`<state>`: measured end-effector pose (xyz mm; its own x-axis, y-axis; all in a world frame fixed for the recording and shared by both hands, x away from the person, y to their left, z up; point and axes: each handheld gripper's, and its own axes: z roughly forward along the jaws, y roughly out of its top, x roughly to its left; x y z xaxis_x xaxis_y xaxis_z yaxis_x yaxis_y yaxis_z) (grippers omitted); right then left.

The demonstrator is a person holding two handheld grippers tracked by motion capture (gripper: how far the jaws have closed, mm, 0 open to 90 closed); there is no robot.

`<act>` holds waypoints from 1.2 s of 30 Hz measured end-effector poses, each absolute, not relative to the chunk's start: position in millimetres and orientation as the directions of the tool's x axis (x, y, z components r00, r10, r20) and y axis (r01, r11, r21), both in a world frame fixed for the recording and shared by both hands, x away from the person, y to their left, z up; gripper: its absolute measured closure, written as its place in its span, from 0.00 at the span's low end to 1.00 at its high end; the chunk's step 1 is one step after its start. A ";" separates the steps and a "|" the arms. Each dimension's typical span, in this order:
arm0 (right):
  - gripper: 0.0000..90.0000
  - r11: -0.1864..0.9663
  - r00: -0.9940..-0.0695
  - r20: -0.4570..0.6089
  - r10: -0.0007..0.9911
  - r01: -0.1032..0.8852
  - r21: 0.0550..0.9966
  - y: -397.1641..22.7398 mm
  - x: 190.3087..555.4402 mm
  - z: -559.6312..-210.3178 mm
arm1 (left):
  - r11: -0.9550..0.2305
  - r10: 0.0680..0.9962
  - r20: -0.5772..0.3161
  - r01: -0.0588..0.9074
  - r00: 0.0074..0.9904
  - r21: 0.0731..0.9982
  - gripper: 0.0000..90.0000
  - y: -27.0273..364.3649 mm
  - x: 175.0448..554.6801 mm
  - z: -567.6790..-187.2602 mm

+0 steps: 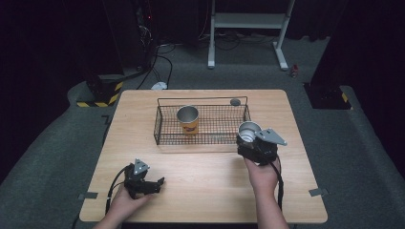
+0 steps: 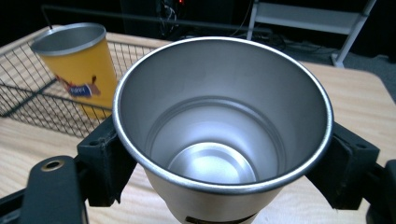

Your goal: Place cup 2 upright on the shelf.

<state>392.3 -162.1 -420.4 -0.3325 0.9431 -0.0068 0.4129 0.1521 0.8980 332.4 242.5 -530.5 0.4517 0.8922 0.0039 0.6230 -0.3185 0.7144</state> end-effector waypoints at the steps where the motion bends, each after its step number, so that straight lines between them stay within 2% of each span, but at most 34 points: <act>1: 0.20 0.154 -0.333 -0.008 0.943 0.413 0.898 -161.6 393.6 -417.8 | -0.320 0.891 0.004 0.621 0.454 0.715 0.02 242.6 332.8 -530.6; 21: 0.20 0.158 -0.345 -0.018 0.938 0.382 0.910 -143.7 428.0 -386.9 | -0.337 0.879 0.004 0.616 0.477 0.712 0.01 242.9 332.4 -530.6; 36: 0.20 0.182 -0.358 -0.031 0.933 0.397 0.900 -113.6 471.7 -386.2 | -0.356 0.868 0.012 0.604 0.497 0.713 0.01 243.6 332.9 -530.4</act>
<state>471.7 -113.6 -386.2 -0.3583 0.9331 -0.0306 0.3968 0.1819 0.8997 332.9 243.6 -530.4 0.4965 0.8679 0.0121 0.6044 -0.3556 0.7129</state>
